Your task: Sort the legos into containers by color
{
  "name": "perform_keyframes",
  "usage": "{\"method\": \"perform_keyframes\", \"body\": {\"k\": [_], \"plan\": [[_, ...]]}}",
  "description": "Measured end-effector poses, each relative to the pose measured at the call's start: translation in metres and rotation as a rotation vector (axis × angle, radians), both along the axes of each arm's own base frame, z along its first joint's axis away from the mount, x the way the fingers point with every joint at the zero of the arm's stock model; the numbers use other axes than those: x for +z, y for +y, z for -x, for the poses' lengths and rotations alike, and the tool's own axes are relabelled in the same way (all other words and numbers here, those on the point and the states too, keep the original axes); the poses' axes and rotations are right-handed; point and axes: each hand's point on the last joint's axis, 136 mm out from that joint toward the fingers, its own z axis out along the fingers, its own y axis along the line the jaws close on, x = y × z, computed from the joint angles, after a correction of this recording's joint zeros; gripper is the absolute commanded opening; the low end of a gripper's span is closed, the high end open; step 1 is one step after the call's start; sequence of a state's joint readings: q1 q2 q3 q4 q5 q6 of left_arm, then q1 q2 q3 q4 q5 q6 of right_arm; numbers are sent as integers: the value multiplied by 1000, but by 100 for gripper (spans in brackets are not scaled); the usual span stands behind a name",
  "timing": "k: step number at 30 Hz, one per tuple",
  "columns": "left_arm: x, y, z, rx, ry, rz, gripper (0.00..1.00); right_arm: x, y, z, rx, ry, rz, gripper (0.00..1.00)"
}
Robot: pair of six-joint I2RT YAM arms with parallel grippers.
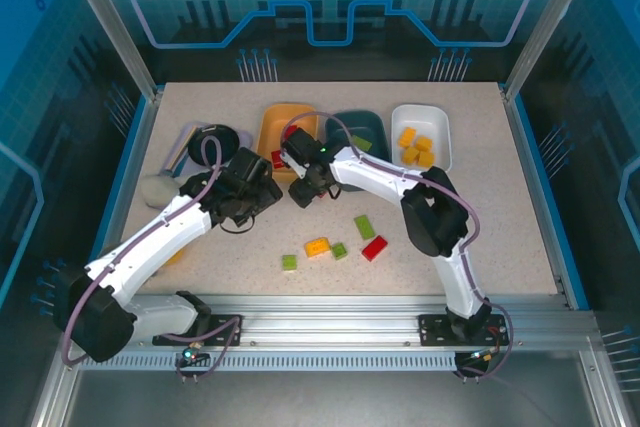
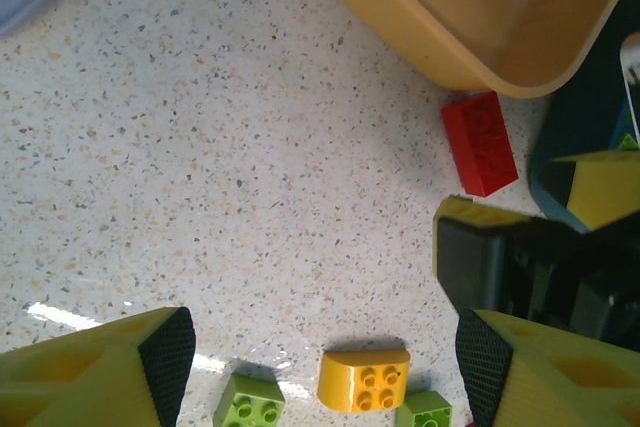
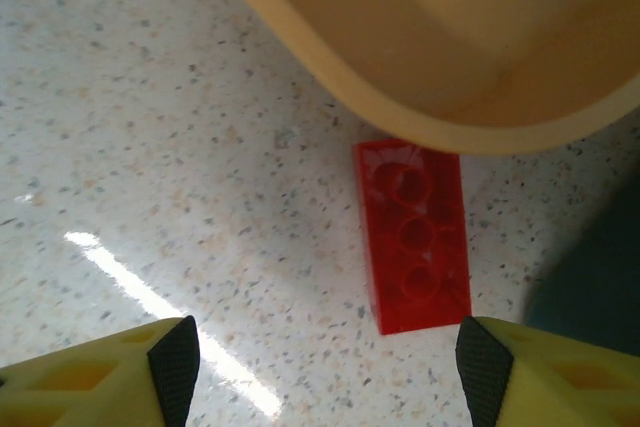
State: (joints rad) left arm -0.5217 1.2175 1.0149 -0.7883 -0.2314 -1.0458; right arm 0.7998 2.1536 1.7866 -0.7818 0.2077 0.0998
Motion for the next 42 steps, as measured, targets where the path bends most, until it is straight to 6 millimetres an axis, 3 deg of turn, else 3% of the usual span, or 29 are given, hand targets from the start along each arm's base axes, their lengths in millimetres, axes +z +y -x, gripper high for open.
{"method": "perform_keyframes", "body": {"k": [14,21,27,32,35,38,42], "plan": [[9,2,5,-19,-19,9,73,-34,-6,-25,-41,14,99,64],[10,2,6,-37,-21,3,73,-50,-7,-28,-52,38,110,52],[10,2,7,-52,-24,-5,73,-50,-5,-26,-53,44,101,32],[10,2,7,-54,-25,-6,72,-47,-11,-19,-59,40,97,23],[11,2,6,-58,-27,-8,72,-41,-23,-2,-62,54,103,22],[18,1,3,-70,-44,-14,72,-21,-29,15,-73,55,69,21],[38,-2,-10,-89,-89,-38,72,27,-26,26,-104,24,-46,20]]}}
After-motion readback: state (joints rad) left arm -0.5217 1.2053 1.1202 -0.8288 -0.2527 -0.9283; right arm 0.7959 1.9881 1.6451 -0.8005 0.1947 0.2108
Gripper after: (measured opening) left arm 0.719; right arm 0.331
